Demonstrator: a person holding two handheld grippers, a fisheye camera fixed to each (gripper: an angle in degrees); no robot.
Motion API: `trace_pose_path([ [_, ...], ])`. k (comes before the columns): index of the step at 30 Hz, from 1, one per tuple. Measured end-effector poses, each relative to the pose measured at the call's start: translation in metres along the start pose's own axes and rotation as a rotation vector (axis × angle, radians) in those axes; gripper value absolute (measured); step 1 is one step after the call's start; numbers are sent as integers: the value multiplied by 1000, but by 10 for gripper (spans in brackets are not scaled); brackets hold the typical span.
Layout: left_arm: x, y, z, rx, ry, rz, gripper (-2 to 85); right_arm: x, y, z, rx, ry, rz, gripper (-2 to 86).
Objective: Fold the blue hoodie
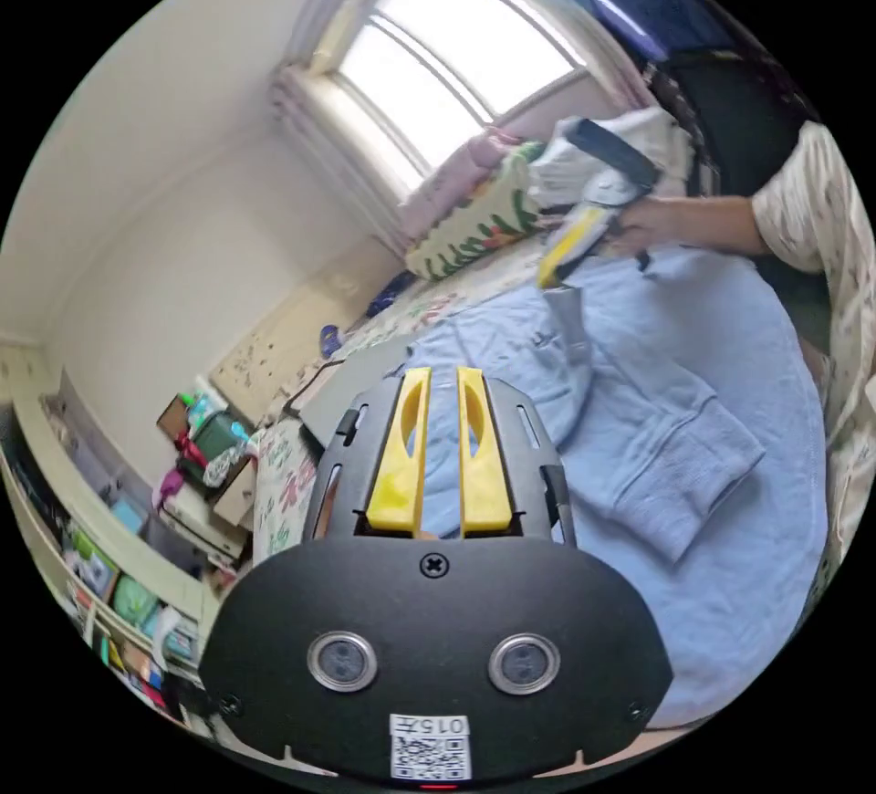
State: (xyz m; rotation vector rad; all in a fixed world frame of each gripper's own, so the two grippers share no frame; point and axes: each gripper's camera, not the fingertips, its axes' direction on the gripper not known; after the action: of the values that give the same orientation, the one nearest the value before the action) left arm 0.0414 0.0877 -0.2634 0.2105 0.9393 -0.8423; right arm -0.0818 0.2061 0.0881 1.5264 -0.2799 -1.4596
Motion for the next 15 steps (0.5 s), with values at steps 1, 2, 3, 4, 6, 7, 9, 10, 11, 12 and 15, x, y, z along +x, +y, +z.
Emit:
trace_pose_path([
  [1, -24, 11, 0, -37, -47, -71, 51, 4, 6, -10, 8, 19, 37, -3],
  [2, -45, 22, 4, -89, -80, -114, 54, 8, 12, -18, 16, 15, 70, -3],
  [3, -55, 28, 6, -113, -102, -140, 56, 10, 14, -21, 12, 5, 85, -4],
  [4, -72, 39, 12, -159, -140, -201, 56, 12, 17, -27, 13, -1, 126, -4],
  [6, -94, 52, 22, -234, -146, -280, 55, 12, 22, -37, 28, 34, 166, -4],
  [7, -105, 59, 27, -264, -127, -333, 54, 11, 26, -43, 39, 78, 183, -4],
  [9, -116, 65, 34, -281, -61, -393, 51, 11, 34, -53, 52, 119, 212, -5],
  [10, -119, 64, 38, -289, -7, -406, 49, 12, 40, -58, 49, 138, 234, -5],
  [11, -118, 59, 41, -290, 33, -405, 49, 14, 46, -63, 57, 165, 265, -5],
  [12, -116, 55, 42, -285, 45, -401, 49, 14, 50, -66, 60, 177, 277, -5],
  [15, -99, 30, 42, -243, 115, -331, 54, 18, 65, -75, 53, 180, 329, -5],
])
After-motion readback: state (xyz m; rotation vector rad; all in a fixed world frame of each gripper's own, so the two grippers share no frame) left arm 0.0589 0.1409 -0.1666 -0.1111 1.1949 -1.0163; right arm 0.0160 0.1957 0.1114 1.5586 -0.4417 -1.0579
